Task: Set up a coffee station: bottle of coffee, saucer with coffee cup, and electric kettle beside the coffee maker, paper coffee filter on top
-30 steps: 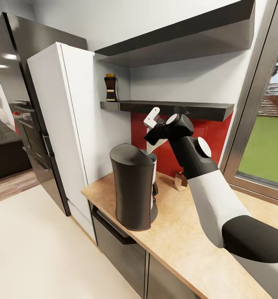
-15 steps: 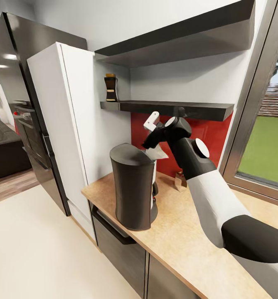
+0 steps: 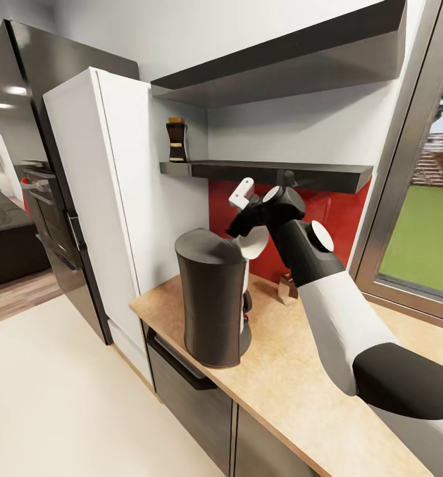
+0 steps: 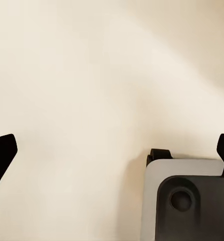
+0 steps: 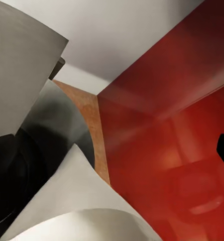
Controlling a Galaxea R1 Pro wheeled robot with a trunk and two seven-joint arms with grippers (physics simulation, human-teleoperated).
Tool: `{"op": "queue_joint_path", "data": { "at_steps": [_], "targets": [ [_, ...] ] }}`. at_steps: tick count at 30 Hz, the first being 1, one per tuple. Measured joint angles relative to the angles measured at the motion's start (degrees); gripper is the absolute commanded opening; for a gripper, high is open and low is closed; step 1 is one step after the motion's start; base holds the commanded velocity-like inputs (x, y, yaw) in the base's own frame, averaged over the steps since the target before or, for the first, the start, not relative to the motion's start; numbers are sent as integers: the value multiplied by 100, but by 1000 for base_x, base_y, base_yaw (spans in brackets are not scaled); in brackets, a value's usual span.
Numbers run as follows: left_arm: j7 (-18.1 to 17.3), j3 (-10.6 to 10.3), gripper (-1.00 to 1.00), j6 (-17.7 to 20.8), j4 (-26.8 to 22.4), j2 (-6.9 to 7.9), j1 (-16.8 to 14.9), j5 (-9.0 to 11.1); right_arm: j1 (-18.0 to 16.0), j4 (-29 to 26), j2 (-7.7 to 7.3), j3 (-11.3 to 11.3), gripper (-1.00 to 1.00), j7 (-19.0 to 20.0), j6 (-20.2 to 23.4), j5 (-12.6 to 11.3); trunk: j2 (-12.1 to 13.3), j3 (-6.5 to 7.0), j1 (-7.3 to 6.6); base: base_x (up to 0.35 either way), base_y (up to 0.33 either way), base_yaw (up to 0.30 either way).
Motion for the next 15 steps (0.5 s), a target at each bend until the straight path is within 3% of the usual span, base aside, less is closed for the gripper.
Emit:
{"op": "queue_joint_path", "data": {
  "at_steps": [4, 10, 15],
  "targets": [
    [0, 4, 100, 0, 0, 0, 3, 0, 0, -14, 0, 0, 100, 0, 0, 0, 0, 0, -1, 41, 11, 0],
    [1, 6, 100, 1, -1, 0, 1, 0, 1, -40, -1, 0, 100, 0, -1, 0, 0, 0, -2, 204, 151, 0],
    [0, 4, 100, 0, 0, 0, 7, 0, 0, -41, 0, -4, 100, 0, 0, 0, 0, 0, 0, 39, 29, 0]
  ]
}}
